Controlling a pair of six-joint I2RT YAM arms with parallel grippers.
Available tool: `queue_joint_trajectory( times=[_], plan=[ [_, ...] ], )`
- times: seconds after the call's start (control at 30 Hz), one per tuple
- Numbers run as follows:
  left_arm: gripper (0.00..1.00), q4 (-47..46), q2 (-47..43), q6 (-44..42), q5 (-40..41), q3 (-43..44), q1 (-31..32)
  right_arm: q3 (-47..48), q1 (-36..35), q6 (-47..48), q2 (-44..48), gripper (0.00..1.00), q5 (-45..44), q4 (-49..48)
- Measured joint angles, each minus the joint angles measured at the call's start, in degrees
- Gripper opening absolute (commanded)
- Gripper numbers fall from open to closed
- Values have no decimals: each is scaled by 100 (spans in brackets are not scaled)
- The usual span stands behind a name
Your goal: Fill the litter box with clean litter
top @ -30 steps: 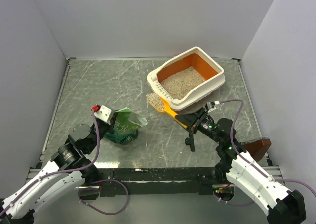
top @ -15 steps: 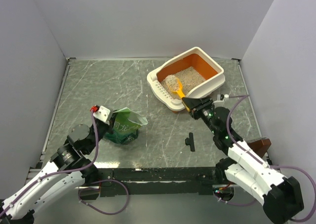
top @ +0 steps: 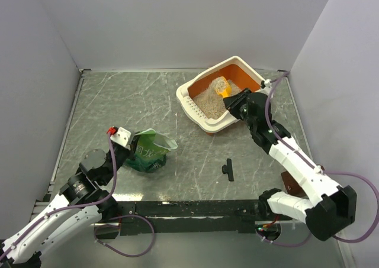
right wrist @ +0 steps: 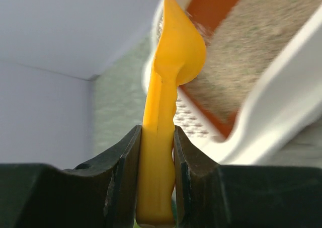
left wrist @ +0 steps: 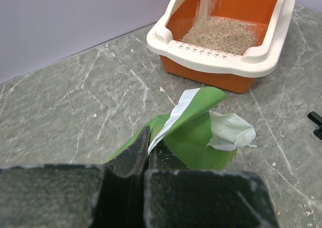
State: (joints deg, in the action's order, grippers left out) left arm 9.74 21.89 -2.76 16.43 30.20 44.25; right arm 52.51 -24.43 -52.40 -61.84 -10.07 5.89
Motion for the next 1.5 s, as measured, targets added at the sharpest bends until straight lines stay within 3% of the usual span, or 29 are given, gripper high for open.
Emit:
queue_joint_trajectory(
  times=[0.3,0.57,0.83,1.0,1.2,1.37,1.5],
  plan=[
    [1,-2,0,-2,0,0,4,1143,22,2006,-837,0,-540,1263],
    [1,-2,9,-2,0,0,9,3047,-98,3679,-1878,0,-730,2470],
    [1,-2,15,-2,0,0,9,4065,-931,5178,-2573,0,-2033,3397],
    [1,-15,44,-2,0,0,9,4581,-1340,5668,-2651,0,-2232,3958],
    [1,-24,46,-2,0,0,9,5401,-1644,5709,-2632,0,-1668,4730],
    [1,-24,46,-2,0,0,9,5683,-1746,5495,-2468,0,-249,5327],
    [1,-24,46,-2,0,0,9,5224,-1759,5252,-2055,0,1110,5462]
  ],
)
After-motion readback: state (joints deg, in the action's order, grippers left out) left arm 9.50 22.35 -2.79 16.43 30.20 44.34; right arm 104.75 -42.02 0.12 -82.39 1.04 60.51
